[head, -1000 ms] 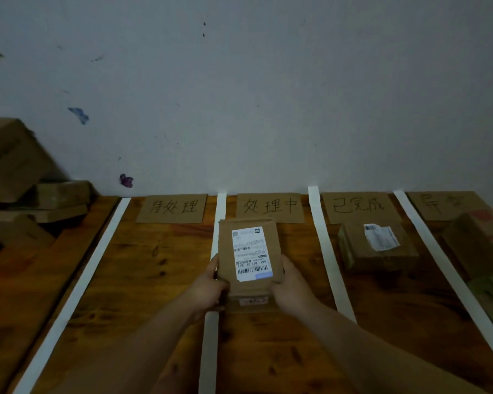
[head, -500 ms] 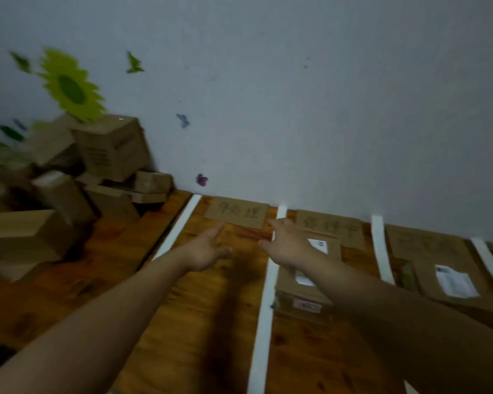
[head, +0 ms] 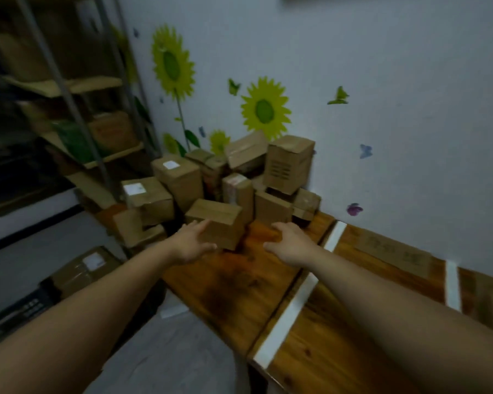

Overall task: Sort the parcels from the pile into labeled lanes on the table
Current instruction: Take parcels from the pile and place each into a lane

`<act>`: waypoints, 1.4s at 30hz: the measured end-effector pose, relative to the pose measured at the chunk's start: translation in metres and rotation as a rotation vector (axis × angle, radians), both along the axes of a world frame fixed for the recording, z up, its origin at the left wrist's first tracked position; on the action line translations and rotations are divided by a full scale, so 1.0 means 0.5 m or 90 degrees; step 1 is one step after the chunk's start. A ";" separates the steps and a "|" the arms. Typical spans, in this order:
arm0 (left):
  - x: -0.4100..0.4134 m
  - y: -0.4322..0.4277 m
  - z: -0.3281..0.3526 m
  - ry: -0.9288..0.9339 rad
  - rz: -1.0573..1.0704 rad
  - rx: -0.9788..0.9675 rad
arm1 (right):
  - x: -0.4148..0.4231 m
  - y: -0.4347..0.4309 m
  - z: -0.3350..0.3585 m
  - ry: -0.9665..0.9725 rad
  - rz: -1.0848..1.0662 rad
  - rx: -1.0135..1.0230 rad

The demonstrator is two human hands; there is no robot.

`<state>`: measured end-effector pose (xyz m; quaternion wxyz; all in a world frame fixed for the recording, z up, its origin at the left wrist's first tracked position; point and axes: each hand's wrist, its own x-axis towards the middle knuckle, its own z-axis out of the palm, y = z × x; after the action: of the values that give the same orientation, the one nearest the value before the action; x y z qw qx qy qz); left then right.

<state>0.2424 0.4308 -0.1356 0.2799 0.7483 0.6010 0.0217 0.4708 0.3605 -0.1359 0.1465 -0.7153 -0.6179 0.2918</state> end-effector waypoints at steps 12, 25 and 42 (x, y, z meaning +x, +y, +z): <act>-0.241 0.236 0.027 -0.131 0.165 0.011 | -0.243 0.322 0.004 0.030 0.059 0.007; -0.232 0.606 0.069 -0.227 0.190 0.033 | -0.315 0.665 -0.013 0.247 -0.092 -0.006; -0.275 0.796 0.126 -0.385 0.058 -0.044 | -0.416 0.732 0.101 0.264 -0.353 0.215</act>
<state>0.1051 0.8288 -0.0726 0.4700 0.6704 0.5237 0.2356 0.2628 0.7262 -0.0857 0.4574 -0.7468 -0.3980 0.2734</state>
